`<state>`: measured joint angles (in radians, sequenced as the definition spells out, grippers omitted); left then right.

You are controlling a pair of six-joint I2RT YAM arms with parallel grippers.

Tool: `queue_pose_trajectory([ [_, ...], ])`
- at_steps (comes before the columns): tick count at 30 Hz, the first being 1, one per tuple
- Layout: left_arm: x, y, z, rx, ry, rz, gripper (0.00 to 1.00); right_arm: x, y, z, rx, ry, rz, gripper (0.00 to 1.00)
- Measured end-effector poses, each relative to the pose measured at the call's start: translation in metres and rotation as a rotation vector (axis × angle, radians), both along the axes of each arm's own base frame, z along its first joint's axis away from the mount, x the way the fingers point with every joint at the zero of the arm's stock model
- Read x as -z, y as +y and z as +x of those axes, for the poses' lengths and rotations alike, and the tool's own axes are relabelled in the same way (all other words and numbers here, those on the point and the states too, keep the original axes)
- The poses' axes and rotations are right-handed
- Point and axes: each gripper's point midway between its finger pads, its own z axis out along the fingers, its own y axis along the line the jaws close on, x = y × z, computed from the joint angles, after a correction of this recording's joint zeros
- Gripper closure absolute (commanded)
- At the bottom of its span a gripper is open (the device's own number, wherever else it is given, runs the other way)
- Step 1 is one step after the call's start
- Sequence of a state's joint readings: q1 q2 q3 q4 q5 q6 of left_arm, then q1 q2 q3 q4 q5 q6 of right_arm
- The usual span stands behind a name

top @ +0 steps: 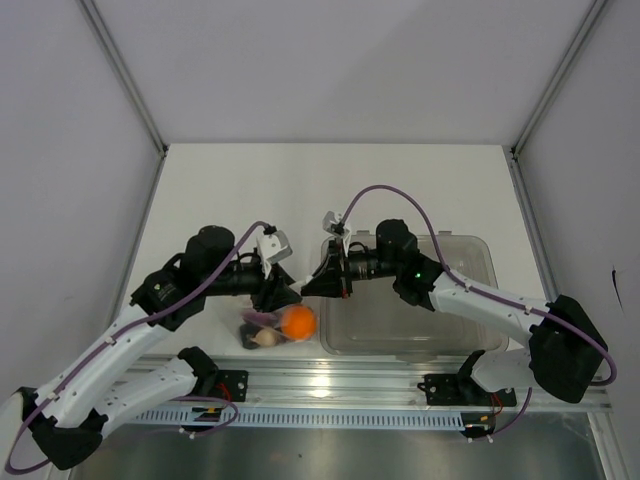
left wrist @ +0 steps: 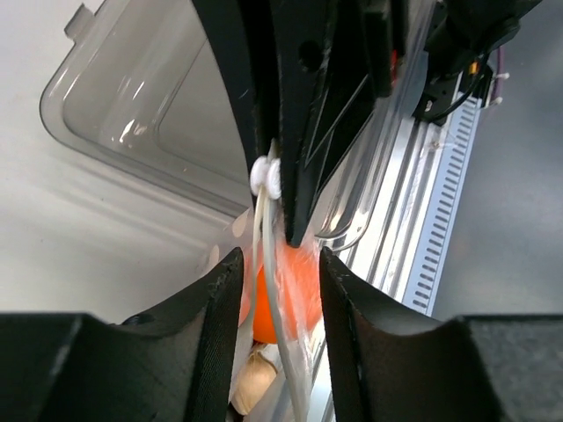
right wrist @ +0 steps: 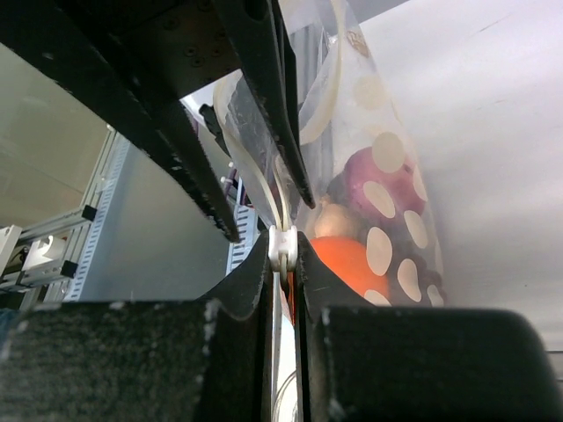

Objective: Place the food in the zip-top bag and seal the zipper
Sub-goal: Zip the zipper food storage bag at the center of the board.

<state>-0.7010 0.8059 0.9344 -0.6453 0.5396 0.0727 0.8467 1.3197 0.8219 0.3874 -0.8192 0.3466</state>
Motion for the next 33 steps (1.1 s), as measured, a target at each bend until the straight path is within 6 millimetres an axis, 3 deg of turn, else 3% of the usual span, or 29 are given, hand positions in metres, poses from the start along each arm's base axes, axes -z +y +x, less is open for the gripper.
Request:
queue_pose_trajectory([
  [12,0.020,0.014,0.011,-0.094,0.007,0.086,0.95,0.000,-0.002,0.002,0.000,-0.015,-0.020,1.00],
  [14,0.020,0.015,0.012,-0.103,0.003,0.088,0.99,0.000,-0.002,0.003,0.004,-0.013,-0.024,0.82],
  [15,0.020,0.016,0.012,-0.107,0.001,0.090,0.99,0.000,-0.002,0.003,0.005,-0.010,-0.026,0.60],
  [18,0.021,0.022,0.015,-0.143,-0.004,0.108,0.99,0.000,-0.002,0.005,0.016,-0.004,-0.029,0.45],
  [27,-0.005,0.036,0.012,-0.204,-0.062,0.078,0.99,-0.001,-0.010,0.003,0.048,0.006,0.011,0.46],
  [33,-0.010,0.038,0.010,-0.206,-0.071,0.063,0.99,-0.001,-0.006,0.005,0.046,0.017,0.041,0.45],
])
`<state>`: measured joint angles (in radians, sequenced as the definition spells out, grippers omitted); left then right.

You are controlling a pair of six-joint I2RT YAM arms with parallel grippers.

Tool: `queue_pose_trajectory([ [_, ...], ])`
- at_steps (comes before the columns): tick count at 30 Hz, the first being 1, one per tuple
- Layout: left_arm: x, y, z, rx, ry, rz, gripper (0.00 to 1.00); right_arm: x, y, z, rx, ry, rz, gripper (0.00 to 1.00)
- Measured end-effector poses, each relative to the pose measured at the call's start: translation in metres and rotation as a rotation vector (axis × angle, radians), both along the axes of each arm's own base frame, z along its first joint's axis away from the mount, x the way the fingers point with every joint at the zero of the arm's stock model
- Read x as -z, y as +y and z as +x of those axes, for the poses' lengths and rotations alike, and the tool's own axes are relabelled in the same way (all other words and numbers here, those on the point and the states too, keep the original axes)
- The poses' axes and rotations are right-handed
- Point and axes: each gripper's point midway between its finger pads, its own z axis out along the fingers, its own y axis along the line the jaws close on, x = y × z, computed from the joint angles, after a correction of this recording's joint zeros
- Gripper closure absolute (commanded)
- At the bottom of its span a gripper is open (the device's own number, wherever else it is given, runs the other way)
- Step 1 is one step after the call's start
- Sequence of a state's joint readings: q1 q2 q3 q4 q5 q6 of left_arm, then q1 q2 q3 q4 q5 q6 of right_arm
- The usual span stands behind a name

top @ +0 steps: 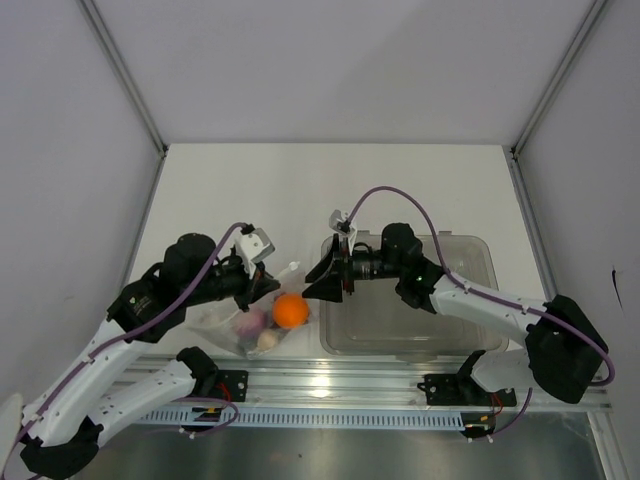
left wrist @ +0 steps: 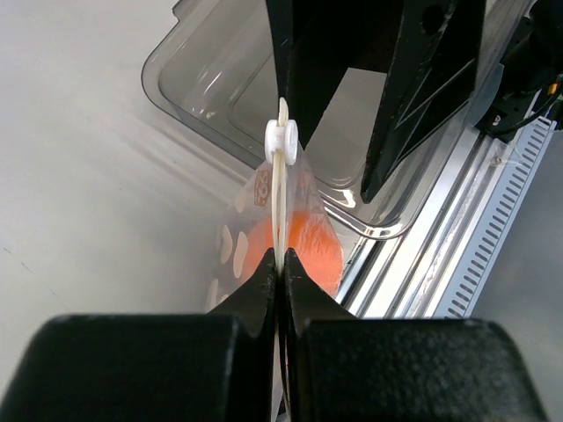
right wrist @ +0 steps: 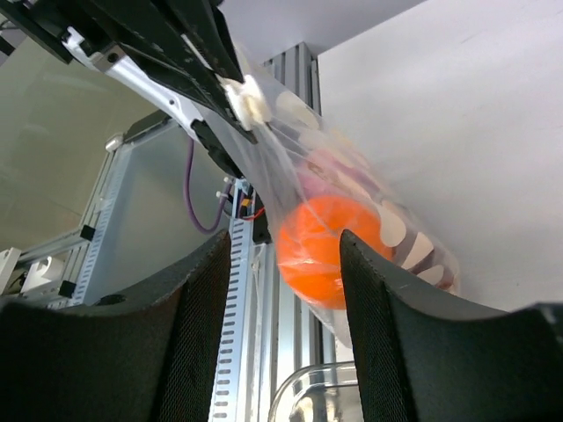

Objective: Place the food in the zip-top bag and seal the zipper
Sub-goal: Zip the zipper food storage bag at the center of the board.

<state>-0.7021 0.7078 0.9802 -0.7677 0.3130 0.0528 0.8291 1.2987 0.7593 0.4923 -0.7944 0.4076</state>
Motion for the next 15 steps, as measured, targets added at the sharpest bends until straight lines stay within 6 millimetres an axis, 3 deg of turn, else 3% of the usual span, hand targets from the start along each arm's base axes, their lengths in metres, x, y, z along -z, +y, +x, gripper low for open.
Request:
queue_pose_trajectory([
  [3,0.001,0.001,-0.001,0.000,0.004,0.004,0.99,0.008,0.005,0.005,0.002,0.013,-0.012,0.35],
  [7,0.002,0.001,-0.002,0.004,0.008,0.004,0.99,0.013,0.006,0.013,0.014,0.011,-0.029,0.33],
  [15,0.004,0.002,-0.004,0.008,0.020,0.011,0.99,0.007,-0.001,0.020,0.035,-0.036,-0.041,0.21],
])
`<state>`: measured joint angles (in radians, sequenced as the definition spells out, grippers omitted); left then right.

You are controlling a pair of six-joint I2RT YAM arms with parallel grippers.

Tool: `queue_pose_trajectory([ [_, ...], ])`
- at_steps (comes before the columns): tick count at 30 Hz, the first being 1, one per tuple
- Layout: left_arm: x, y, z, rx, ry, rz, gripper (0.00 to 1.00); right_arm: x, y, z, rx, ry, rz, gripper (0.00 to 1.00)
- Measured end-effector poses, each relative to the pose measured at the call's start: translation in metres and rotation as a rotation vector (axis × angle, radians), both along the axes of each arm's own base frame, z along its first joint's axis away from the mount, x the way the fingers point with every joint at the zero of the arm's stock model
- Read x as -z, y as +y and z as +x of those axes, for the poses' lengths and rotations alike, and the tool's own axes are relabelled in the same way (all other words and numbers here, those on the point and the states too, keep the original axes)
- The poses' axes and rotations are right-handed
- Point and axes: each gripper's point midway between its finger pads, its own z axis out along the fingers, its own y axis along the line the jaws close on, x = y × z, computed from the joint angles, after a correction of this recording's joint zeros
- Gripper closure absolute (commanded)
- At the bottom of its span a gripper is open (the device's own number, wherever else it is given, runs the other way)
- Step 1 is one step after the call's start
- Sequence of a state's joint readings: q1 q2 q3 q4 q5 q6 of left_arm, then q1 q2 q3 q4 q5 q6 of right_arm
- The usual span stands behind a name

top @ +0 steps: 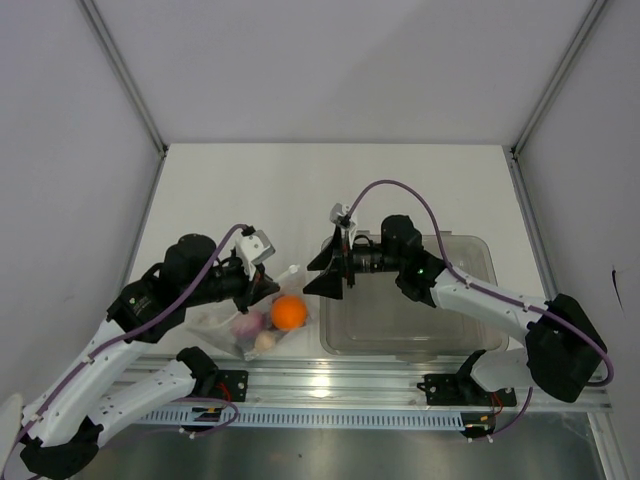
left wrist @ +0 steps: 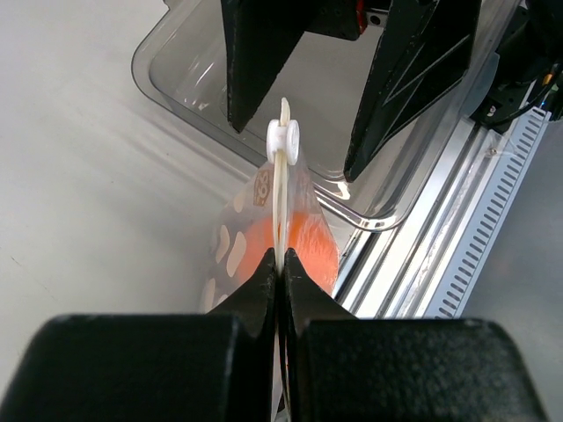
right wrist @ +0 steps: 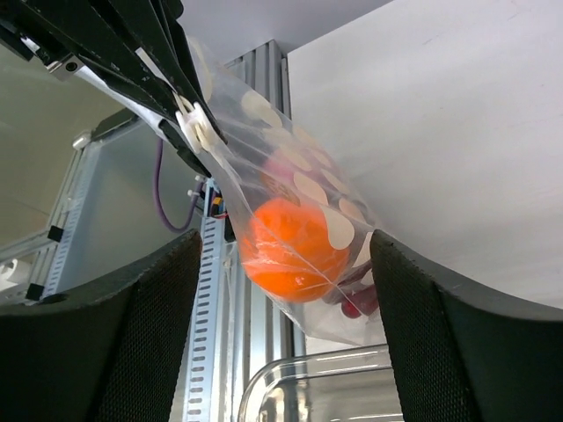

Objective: Place the food in the zip-top bag and seal the zipper
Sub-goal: Zip the zipper food storage bag at the center of the board.

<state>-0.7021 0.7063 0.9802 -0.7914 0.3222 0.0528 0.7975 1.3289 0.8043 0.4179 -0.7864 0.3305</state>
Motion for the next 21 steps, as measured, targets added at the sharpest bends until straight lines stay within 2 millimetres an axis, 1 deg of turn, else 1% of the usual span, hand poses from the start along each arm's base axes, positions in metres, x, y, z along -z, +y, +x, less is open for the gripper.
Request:
queue_pose_trajectory([
  [3,0.000,-0.001,-0.001,0.008,0.003,-0.003,0.99,-0.006,0.001,0.002,-0.003,-0.020,0.006,0.20],
  [6,-0.001,-0.002,-0.003,0.020,0.007,-0.008,0.99,-0.017,0.006,0.006,-0.016,-0.037,0.022,0.21],
  [8,-0.001,-0.003,-0.004,0.023,0.009,-0.010,0.99,-0.020,0.011,0.008,-0.028,-0.043,0.031,0.22],
  [13,-0.001,-0.003,-0.005,0.028,0.011,-0.012,0.99,-0.014,0.018,0.008,-0.066,-0.016,0.040,0.28],
  [18,-0.001,-0.004,-0.006,0.034,0.016,-0.018,0.99,-0.014,0.023,0.001,-0.098,0.004,0.059,0.41],
  [19,-0.001,-0.005,-0.007,0.038,0.019,-0.020,0.99,-0.016,0.024,-0.002,-0.108,0.003,0.070,0.45],
  [20,-0.001,-0.005,-0.007,0.038,0.022,-0.022,1.00,-0.018,0.025,-0.004,-0.118,0.006,0.079,0.53],
  [21,-0.001,-0.005,-0.007,0.039,0.024,-0.023,0.99,-0.020,0.026,-0.007,-0.130,0.006,0.091,0.58],
])
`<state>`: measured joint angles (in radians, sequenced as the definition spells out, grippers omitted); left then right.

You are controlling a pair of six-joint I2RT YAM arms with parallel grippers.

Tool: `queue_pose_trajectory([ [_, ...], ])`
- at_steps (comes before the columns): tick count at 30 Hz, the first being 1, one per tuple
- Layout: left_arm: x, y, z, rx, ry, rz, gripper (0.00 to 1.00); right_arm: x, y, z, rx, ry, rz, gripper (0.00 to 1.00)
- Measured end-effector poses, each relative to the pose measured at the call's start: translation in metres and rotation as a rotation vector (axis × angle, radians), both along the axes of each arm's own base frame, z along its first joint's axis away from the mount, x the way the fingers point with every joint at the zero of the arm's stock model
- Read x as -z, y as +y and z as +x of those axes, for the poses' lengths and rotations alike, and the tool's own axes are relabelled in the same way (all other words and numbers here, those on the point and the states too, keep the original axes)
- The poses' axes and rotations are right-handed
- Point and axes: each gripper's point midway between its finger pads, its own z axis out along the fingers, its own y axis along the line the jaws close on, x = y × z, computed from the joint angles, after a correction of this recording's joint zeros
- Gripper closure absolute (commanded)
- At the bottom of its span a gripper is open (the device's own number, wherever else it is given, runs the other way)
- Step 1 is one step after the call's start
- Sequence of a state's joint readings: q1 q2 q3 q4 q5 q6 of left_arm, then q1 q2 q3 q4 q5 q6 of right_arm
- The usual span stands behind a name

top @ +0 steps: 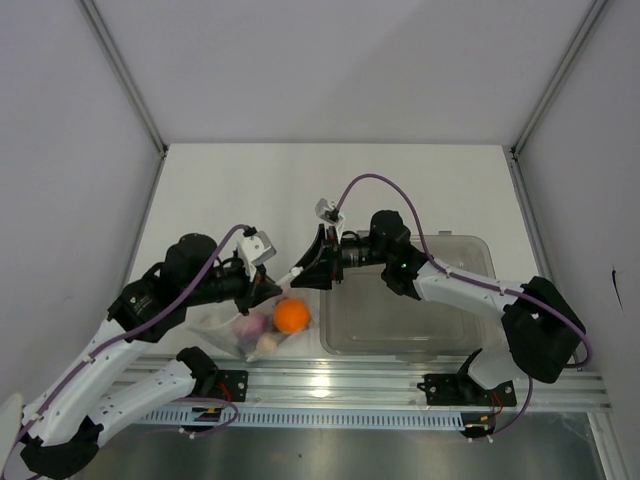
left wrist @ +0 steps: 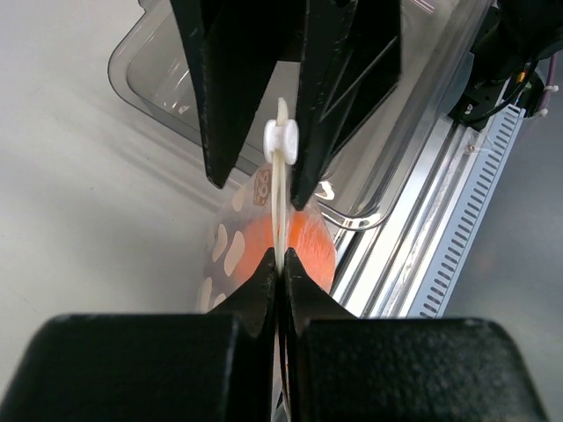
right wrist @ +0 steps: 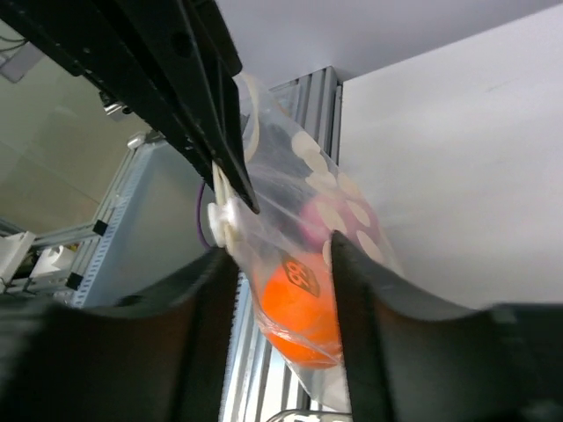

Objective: Place the food in the zip-top bag and seal the zipper
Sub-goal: Zip the zipper food storage bag at the center of the board.

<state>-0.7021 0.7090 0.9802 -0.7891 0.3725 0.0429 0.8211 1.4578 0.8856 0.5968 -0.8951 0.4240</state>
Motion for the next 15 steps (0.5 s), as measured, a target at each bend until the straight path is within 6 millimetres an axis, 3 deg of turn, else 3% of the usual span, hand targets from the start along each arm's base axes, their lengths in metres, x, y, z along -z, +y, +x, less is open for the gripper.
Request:
queue_pose_trajectory([
  [1,0.000,0.000,0.000,0.001,0.002,0.000,0.99,-0.002,0.001,-0.002,-0.010,0.002,0.010,0.64],
  [4,0.001,0.000,0.001,-0.002,0.003,0.002,0.99,-0.005,0.004,-0.008,-0.039,0.014,0.027,0.98],
  [11,-0.001,0.002,0.002,-0.022,-0.002,0.000,0.95,-0.003,0.007,-0.013,-0.063,0.037,0.036,1.00],
  [12,-0.001,0.002,0.002,-0.025,-0.003,-0.001,0.81,-0.003,0.007,-0.013,-0.063,0.037,0.039,1.00],
  [14,-0.003,0.002,0.003,-0.030,-0.007,-0.007,0.65,0.000,0.006,-0.014,-0.061,0.045,0.036,1.00],
  [15,-0.004,0.002,0.004,-0.033,-0.015,-0.013,0.49,0.002,0.006,-0.015,-0.060,0.051,0.031,1.00],
])
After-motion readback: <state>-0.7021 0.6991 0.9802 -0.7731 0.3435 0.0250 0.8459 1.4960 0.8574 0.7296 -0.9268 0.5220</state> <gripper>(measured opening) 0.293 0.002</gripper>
